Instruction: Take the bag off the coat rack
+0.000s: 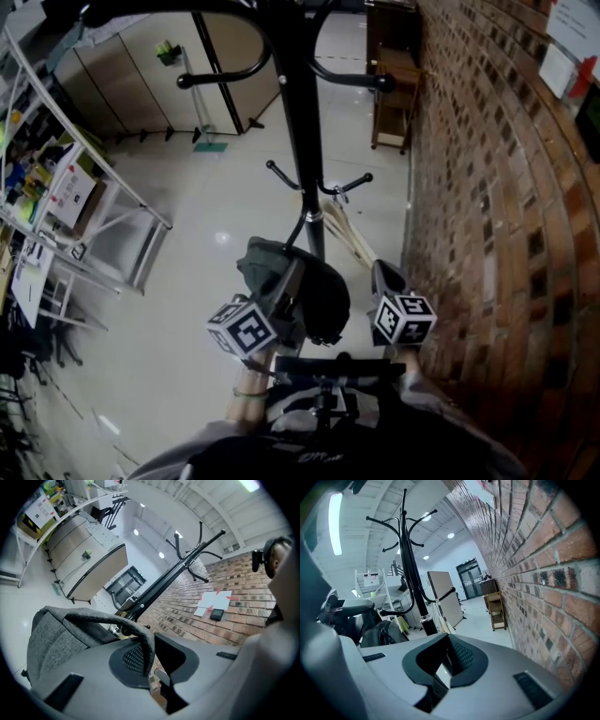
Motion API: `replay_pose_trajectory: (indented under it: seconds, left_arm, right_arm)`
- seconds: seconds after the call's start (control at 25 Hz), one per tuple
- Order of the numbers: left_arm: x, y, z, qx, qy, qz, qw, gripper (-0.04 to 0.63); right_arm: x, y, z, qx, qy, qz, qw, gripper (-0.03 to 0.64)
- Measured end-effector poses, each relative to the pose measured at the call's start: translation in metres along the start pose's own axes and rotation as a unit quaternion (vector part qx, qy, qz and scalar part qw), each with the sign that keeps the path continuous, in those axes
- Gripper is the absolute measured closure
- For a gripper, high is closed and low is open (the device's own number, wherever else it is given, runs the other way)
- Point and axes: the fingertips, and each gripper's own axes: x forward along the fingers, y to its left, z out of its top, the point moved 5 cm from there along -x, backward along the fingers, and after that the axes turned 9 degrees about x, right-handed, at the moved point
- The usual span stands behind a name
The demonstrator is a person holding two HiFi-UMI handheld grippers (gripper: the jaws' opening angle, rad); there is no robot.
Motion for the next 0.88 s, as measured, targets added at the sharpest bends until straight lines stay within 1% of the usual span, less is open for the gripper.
replay_pose_trajectory:
  seconds: [0.2, 0.32, 0.48, 0.72, 0.88]
  left_arm:
    - [-0.037, 0.027, -0.007, -0.016, 0.000, 0.041, 0.9990, 0.552]
    - [-0.056, 0.039, -0.015, -0.017, 0.015, 0.061, 0.9978, 0.552]
    - [-0.069, 0.045, -0.019, -0.011, 0.035, 0.068, 0.9970, 0.552]
    - [-0.100, 0.059, -0.030, -0.016, 0.056, 0.077, 0.9953, 0.552]
    - [-0.120, 0.066, -0.030, -0.023, 0.062, 0.084, 0.9943, 0.551]
  right_arm:
    - [-0.005, 0.020, -0.010, -0.011, 0.002, 0.008, 1.000, 0.621]
    - [-0.009, 0.037, -0.019, -0.032, 0.006, 0.025, 0.999, 0.621]
    - [-0.013, 0.062, -0.032, -0.046, 0.009, 0.052, 0.998, 0.621]
    - [-0.030, 0.099, -0.048, -0.046, 0.009, 0.062, 0.997, 0.621]
    - [-0.039, 0.116, -0.059, -0.042, 0.003, 0.057, 0.997, 0.621]
